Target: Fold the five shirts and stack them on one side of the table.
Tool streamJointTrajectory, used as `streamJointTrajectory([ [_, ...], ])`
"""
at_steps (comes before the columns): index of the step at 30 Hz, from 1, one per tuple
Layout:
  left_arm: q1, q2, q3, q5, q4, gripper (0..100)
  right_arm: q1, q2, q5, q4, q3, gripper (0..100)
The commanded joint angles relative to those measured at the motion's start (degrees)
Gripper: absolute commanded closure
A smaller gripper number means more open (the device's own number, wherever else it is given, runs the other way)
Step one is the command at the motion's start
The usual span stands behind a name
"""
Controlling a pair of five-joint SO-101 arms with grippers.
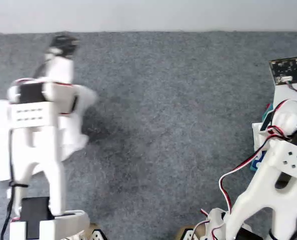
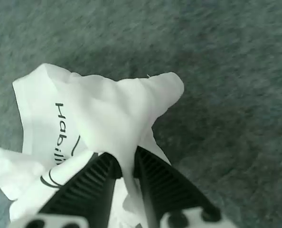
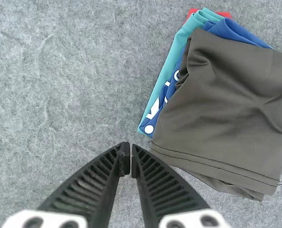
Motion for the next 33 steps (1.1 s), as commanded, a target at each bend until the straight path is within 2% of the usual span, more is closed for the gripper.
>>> streamJointTrajectory([
  [1,6.9,-1.7,-1.8,2.9,-4.0,99,-0.5,-1.5,-0.4,2.2,0.1,98.7],
  [11,16.0,2.9,-1.7,3.9,-0.7,98,-0.5,-1.5,-0.4,2.3,0.1,98.7],
  [15,15.2,2.6,-4.6,6.9,3.6,87,-0.5,-1.5,-0.4,2.3,0.1,98.7],
  [18,12.7,2.6,-9.6,10.9,8.4,81,-0.5,-1.5,-0.4,2.3,0.1,98.7],
  [22,7.8,2.6,-15.1,9.3,13.2,80,-0.9,-1.5,-0.6,2.3,0.1,98.7],
  [24,4.6,2.6,-16.7,8.4,15.0,80,-3.4,-1.7,-0.6,2.3,0.1,98.7],
  [28,-3.3,2.6,-19.5,7.1,18.5,80,-12.4,-1.5,-1.7,2.3,0.0,98.7],
  [33,-15.1,1.9,-22.0,4.8,21.2,80,-26.8,2.1,-9.7,2.2,0.1,98.7],
])
